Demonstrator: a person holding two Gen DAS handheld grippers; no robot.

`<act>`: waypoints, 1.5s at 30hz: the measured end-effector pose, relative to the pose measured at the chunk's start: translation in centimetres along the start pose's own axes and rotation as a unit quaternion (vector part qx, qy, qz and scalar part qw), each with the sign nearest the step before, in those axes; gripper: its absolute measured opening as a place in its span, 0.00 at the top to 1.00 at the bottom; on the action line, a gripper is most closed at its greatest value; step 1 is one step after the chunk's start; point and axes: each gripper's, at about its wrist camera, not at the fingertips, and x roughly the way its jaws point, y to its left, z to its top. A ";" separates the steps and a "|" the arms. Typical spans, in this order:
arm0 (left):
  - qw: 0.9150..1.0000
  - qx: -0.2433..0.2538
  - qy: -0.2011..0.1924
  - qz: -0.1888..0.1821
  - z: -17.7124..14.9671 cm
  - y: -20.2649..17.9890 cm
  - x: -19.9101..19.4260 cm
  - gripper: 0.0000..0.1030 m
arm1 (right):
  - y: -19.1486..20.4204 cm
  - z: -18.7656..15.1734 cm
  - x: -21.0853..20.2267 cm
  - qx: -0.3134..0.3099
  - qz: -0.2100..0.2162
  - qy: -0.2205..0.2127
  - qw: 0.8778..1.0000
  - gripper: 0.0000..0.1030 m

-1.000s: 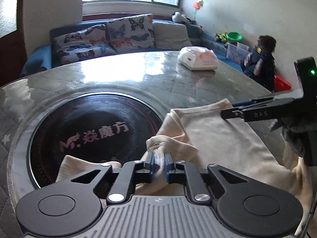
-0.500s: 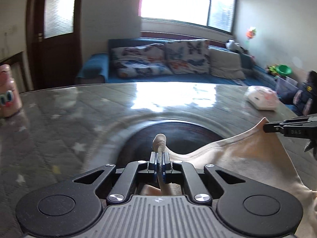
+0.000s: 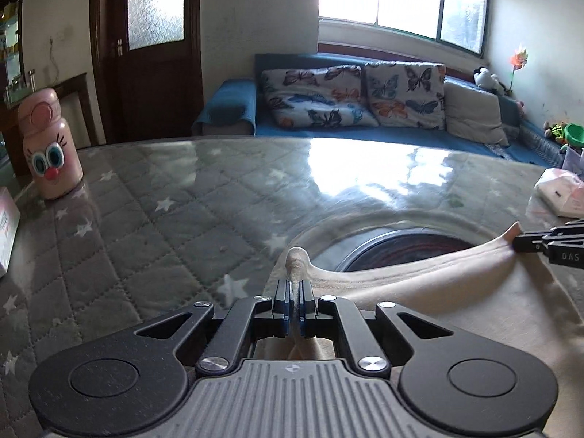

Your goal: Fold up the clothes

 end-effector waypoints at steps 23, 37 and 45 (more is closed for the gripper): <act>0.999 -0.031 -0.002 -0.036 -5.1 0.7 -9.7 0.61 | 8.7 -8.0 -11.6 -0.118 0.102 0.009 0.988 0.39; 0.998 -0.049 0.008 -0.036 -7.7 1.4 -9.9 0.97 | 12.0 -12.5 -15.2 -0.120 0.116 0.007 0.986 0.36; 0.981 -0.167 -0.071 0.061 -11.2 6.1 -18.0 0.97 | 12.1 -13.0 -15.3 -0.111 0.108 0.014 0.988 0.35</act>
